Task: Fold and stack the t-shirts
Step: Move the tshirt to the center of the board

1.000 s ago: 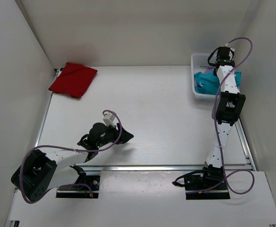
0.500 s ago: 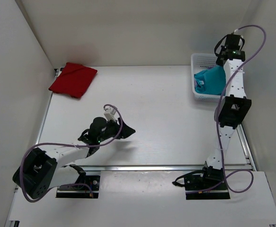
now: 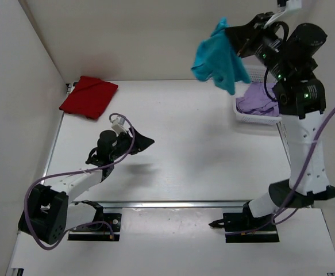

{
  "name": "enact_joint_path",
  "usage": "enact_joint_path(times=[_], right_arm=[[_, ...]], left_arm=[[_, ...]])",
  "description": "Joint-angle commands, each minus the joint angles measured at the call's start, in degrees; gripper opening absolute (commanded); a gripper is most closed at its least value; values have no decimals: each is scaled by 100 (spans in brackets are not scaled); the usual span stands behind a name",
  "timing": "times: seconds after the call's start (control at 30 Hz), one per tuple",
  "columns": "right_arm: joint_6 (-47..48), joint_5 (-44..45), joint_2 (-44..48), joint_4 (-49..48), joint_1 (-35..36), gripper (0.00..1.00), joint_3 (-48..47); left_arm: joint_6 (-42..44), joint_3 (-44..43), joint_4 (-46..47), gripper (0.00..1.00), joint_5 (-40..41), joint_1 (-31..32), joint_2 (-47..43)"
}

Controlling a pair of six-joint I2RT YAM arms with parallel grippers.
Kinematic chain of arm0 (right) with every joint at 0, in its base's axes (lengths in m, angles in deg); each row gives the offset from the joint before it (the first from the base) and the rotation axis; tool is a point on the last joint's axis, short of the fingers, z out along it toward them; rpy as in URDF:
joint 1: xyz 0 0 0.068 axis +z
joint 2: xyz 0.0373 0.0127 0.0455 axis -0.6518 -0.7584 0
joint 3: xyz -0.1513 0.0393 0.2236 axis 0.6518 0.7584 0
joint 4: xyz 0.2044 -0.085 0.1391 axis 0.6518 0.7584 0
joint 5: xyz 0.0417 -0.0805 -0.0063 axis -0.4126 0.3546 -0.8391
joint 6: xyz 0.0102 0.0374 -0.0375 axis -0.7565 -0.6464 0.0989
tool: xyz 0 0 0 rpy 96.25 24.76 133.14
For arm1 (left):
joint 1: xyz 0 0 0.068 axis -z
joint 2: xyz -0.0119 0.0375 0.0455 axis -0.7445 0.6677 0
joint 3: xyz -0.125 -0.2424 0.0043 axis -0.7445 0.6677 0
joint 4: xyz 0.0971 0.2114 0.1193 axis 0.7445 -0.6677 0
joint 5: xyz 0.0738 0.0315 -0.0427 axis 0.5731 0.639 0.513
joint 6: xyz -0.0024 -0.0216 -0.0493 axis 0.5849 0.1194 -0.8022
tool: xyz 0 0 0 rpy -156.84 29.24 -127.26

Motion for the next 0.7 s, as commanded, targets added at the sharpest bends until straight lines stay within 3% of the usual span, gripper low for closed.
enact_joint_path(times=[0.0,0.03,0.13,0.17,0.23,0.3,0.33,0.4,0.47,0.53,0.6,0.67], right_arm=[[111,-422,296,-965,1040,0,551],[164,-343,306,-1001,1454,0,569],[166,-526,306,-1220,1660,0,1007],[-26,-979,358,-1369,1504,0,1592],[-745,-2025,690,-2594,934,0,3042],[-1395,-2667,981,-3902,503,0,5410],[-1834,-3037,974,-4729,178,0,5882],[-2337,-3328,765,-5244,-296,0,6982],[-2576,-3674,422,-5317,-781,8,7108],[-2490,-3281,245,-4933,-1107,41,7231],[-2175,-2842,236,-4352,-1082,51,7214],[-1805,-2226,376,-3537,-846,54,7144]], left_arm=[[-332,13,78,61,-225,-556,-461],[-420,92,105,61,-330,-828,-636],[-491,233,-70,61,-330,-1287,-1128],[-456,268,-114,61,-252,-1549,-1287],[-430,382,-420,61,-208,-2059,-1813],[68,209,-1042,63,106,-2000,-1877],[141,181,-1203,64,196,-1860,-1860],[20,408,-1012,63,189,-1841,-1877],[-60,532,-914,64,249,-1868,-1816],[140,524,-966,64,398,-1693,-1702],[334,480,-1081,64,643,-1508,-1596],[563,436,-1335,65,846,-1210,-1447]])
